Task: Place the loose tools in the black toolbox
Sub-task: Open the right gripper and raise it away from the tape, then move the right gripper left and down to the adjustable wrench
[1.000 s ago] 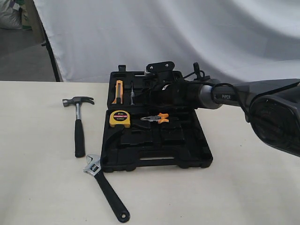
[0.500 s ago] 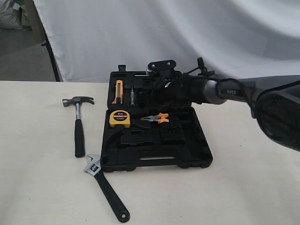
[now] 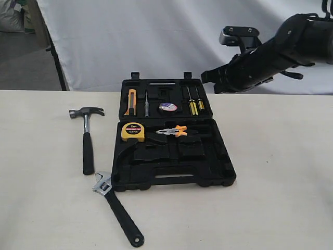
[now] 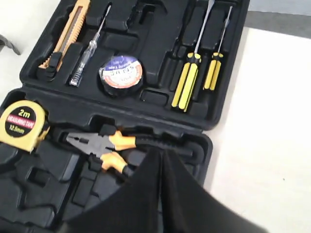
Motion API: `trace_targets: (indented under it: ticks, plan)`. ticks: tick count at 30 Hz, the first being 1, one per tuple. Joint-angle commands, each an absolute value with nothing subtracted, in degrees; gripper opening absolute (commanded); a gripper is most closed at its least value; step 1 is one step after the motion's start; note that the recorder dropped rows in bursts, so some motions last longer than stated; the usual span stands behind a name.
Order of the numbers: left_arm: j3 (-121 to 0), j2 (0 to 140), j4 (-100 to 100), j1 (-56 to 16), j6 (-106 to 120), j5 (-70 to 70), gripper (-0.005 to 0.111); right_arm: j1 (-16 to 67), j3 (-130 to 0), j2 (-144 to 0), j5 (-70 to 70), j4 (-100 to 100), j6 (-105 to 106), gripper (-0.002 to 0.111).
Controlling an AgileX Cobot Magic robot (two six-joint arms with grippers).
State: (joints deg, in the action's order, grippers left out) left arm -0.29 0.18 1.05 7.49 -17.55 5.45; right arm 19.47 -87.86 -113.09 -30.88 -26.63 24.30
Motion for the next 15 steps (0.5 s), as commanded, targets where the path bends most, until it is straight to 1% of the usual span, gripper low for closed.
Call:
trace_targets:
  ticks: [1, 3, 8, 15]
  plan:
    - [-0.44, 0.0, 1.3, 8.94, -17.82, 5.03, 0.001, 20.14, -80.04, -108.6, -26.99, -27.0, 26.81, 0.002]
    - [-0.44, 0.0, 1.3, 8.94, -17.82, 5.03, 0.001, 21.62, -76.64, -107.52, -28.44, -27.11, 28.66, 0.002]
    - [-0.44, 0.0, 1.3, 8.94, -17.82, 5.03, 0.001, 25.66, -75.96, -107.37, -34.15, -28.7, 28.76, 0.002]
    - [-0.44, 0.0, 1.3, 8.94, -17.82, 5.03, 0.001, 35.84, -75.96, -107.37, -36.45, -28.84, 28.76, 0.002]
